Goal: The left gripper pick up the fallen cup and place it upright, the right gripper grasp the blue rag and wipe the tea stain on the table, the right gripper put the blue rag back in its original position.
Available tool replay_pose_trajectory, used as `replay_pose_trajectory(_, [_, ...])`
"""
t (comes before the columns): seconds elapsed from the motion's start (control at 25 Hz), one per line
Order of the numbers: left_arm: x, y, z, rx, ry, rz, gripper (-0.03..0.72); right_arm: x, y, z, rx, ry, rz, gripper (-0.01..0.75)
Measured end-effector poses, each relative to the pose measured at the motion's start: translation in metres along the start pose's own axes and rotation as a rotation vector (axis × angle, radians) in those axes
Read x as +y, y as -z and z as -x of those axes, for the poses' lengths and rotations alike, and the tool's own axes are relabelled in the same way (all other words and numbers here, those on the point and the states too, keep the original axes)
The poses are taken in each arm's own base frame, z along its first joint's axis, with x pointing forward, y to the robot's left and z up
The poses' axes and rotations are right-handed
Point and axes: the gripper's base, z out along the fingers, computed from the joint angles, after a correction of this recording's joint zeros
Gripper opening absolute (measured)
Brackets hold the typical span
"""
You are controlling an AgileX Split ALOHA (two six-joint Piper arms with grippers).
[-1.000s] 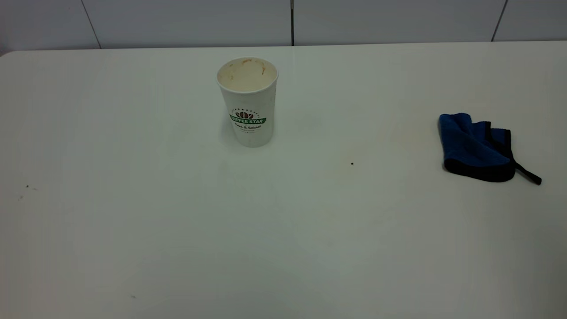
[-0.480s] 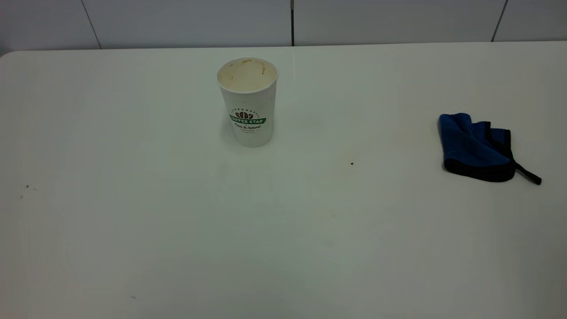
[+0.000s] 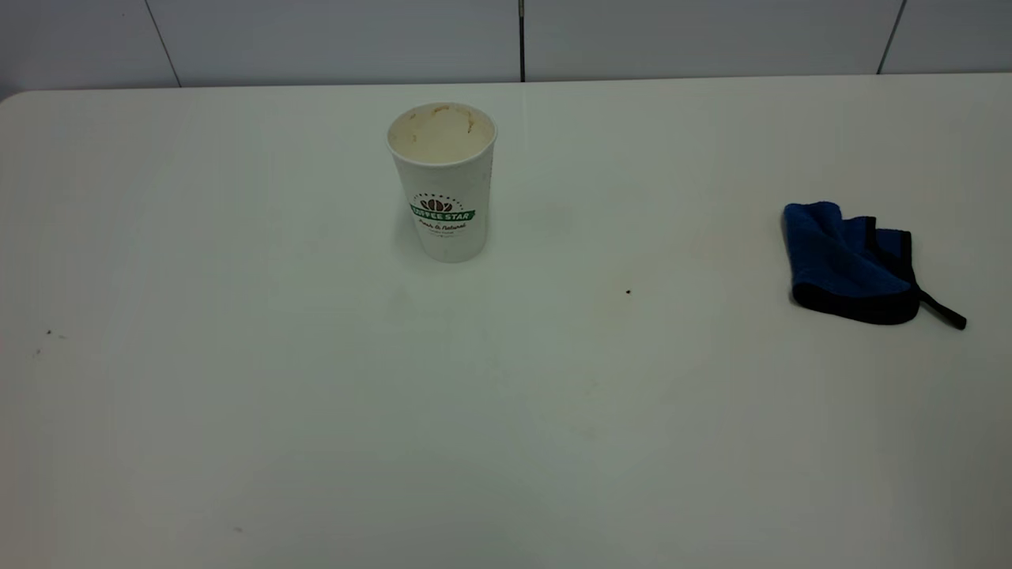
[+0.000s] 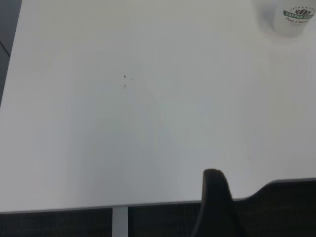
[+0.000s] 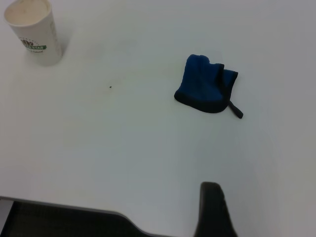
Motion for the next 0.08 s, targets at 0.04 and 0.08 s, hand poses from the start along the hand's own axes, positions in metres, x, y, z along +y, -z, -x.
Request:
replay_pose_trajectory(0.04, [0.0000, 0.0000, 0.0000, 0.000, 0.000, 0.000, 0.524, 0.0000, 0.0000, 0.0000, 0.000, 0.000, 0.000, 0.553])
replay_pose_trajectory(0.08, [0.0000, 0.0000, 0.0000, 0.000, 0.000, 0.000, 0.524, 0.0000, 0.0000, 0.0000, 0.000, 0.000, 0.000, 0.553])
